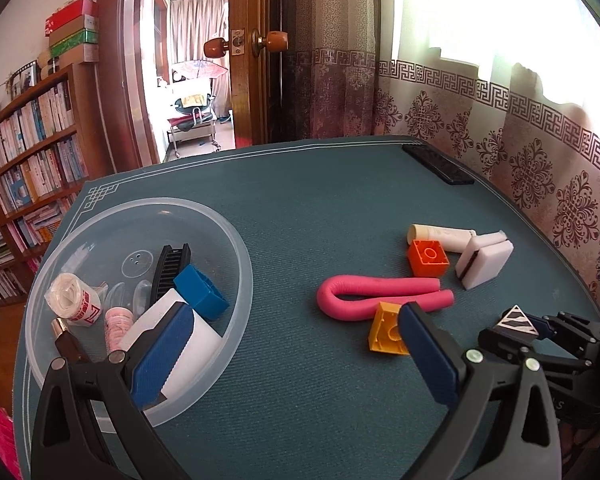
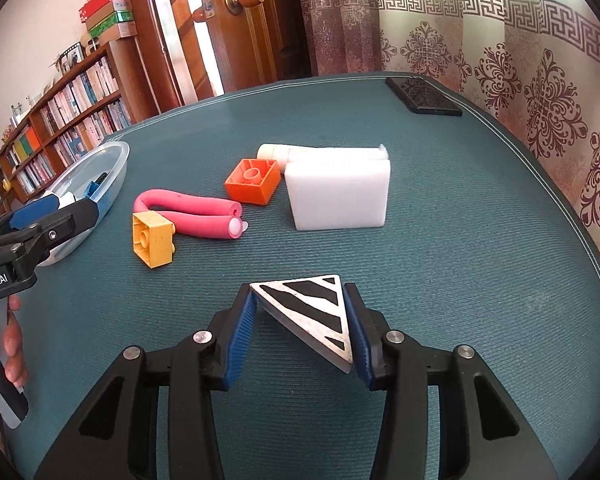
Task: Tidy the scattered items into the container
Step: 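Grasp the yellow toy block with the left tool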
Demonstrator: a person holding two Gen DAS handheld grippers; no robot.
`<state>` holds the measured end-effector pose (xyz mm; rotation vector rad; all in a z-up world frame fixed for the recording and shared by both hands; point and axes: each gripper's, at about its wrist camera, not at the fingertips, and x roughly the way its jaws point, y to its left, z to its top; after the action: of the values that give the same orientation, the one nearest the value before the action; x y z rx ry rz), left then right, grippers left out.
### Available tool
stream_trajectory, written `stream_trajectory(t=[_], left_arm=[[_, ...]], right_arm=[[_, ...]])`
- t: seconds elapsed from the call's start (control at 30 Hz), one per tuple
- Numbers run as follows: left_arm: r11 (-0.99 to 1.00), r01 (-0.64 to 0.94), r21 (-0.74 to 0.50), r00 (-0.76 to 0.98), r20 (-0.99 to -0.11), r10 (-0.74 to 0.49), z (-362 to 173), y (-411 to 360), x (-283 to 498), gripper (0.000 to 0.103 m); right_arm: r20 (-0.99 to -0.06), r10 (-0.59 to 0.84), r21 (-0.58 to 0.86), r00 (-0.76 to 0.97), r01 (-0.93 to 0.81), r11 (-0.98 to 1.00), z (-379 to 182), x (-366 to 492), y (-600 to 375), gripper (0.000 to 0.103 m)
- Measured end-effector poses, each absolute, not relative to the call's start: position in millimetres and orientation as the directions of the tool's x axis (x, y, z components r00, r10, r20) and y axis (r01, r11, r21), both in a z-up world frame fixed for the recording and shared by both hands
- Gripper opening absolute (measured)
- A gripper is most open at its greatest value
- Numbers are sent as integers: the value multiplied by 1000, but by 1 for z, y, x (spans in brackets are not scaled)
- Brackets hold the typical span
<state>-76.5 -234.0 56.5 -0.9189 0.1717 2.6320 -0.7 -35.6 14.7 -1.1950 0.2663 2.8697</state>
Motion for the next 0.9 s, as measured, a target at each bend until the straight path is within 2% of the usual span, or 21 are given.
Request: stream_trajectory(t=[0.33, 0.63, 0.73, 0.8, 0.9], left_arm=[[-890, -449, 81, -696, -656, 291, 40, -191, -67, 102], [-848, -527, 57, -626, -701, 342, 25, -170, -71, 102], [-838, -545, 18, -585, -724, 365, 19, -165, -74, 95], [-835, -550, 16, -570, -738, 361, 16, -162, -76, 83], [-843, -538, 11, -566, -746, 351, 13, -161, -80, 71]], right_arm=[[-697, -72, 195, -713, -92, -977, 14, 2, -23, 47], [-685, -105, 240, -721, -88, -967, 14, 5, -19, 47], [-682, -112, 250, -723, -87, -964, 13, 5, -18, 47], [-682, -112, 251, -723, -87, -964, 13, 6, -18, 47], [-682, -109, 247, -723, -87, -965, 13, 6, -18, 47]])
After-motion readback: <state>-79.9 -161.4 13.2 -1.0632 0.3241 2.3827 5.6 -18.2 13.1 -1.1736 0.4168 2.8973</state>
